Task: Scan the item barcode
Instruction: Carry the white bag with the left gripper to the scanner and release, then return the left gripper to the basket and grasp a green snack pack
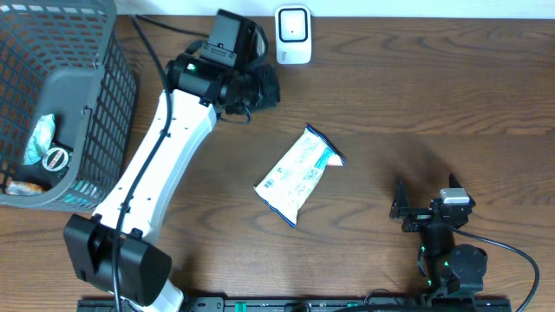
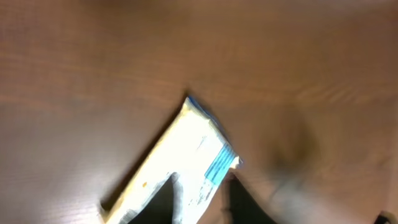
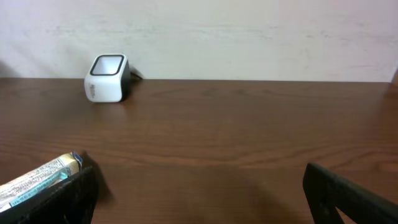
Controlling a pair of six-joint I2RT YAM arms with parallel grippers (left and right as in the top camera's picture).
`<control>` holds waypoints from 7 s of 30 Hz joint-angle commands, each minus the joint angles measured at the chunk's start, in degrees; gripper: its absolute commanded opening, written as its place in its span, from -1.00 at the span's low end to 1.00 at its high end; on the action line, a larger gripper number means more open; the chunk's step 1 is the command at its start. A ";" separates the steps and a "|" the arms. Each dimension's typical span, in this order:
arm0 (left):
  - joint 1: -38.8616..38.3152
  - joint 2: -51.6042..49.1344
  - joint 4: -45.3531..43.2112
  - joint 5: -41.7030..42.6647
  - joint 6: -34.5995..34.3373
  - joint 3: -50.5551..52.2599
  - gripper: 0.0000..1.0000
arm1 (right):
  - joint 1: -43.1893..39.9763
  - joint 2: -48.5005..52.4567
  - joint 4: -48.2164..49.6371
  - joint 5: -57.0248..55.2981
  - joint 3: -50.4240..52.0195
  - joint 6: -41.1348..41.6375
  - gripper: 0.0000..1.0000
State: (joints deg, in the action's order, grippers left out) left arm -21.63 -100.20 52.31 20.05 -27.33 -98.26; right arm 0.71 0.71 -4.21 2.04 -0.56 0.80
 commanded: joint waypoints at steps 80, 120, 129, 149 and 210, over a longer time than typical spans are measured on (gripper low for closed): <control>-7.89 46.31 -21.66 -38.82 26.47 15.56 0.96 | -0.79 -0.28 -0.07 -0.17 0.22 -0.02 0.98; 11.32 37.53 -11.32 -48.13 39.04 15.63 0.96 | -0.79 -0.28 -0.07 -0.17 0.22 -0.02 0.99; 11.32 33.53 -5.73 -4.74 35.04 15.63 0.96 | -0.79 -0.28 -0.07 -0.17 0.22 -0.02 0.99; 12.33 22.84 2.64 -18.73 32.26 0.07 0.96 | -0.79 -0.28 -0.07 -0.17 0.20 -0.02 0.98; 52.43 -26.18 -5.11 -37.07 61.86 -9.03 0.62 | -0.79 -0.28 -0.07 -0.17 0.22 -0.02 0.99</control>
State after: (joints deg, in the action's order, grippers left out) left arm 30.74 -124.79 47.77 -16.69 32.05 -108.18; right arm 0.71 0.71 -4.21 1.89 -0.56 0.80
